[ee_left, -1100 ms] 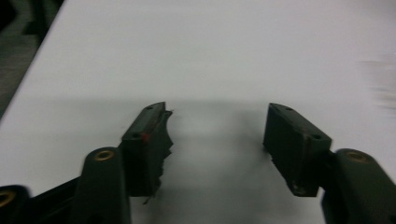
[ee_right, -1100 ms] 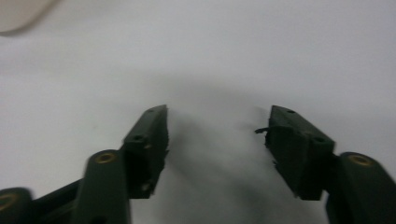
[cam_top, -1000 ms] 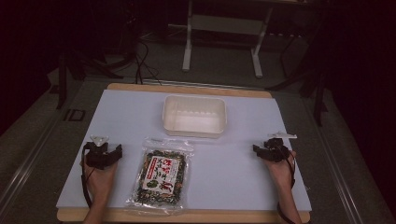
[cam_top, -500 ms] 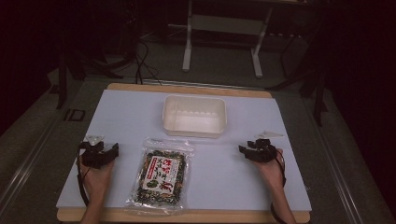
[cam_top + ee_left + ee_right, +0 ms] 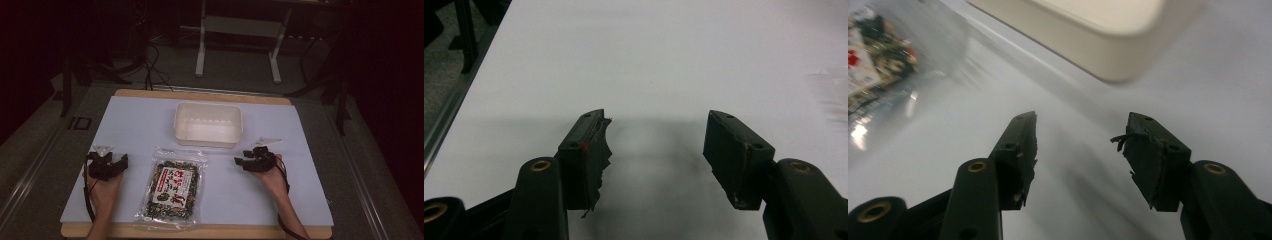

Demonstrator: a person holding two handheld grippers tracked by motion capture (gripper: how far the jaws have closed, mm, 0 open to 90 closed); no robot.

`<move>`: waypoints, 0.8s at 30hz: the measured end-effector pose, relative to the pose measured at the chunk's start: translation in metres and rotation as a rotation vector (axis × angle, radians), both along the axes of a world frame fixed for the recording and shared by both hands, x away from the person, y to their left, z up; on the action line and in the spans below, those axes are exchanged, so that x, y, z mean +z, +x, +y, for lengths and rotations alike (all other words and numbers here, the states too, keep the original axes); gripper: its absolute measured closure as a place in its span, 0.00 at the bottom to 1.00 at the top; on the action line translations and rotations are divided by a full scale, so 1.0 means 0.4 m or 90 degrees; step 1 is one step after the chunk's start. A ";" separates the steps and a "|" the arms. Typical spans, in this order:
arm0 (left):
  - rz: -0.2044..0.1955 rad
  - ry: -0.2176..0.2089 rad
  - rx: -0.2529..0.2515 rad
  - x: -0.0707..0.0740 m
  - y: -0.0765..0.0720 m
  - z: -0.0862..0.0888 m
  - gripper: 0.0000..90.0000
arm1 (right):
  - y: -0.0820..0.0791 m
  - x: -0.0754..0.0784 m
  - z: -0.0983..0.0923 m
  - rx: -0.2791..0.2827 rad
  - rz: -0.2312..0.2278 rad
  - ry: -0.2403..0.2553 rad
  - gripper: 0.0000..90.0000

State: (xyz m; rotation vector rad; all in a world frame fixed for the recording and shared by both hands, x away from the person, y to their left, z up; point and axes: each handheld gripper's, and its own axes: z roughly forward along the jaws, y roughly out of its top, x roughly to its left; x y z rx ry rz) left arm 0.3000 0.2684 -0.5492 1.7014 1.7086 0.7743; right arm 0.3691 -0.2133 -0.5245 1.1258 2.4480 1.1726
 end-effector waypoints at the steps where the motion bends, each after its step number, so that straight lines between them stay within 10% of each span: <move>1: 0.000 0.001 -0.002 0.000 0.000 0.000 0.47 | 0.002 0.002 0.009 0.006 -0.001 0.003 0.51; 24: -0.001 0.000 0.001 -0.001 0.001 0.000 0.46 | 0.032 0.023 0.168 0.088 0.008 0.016 0.46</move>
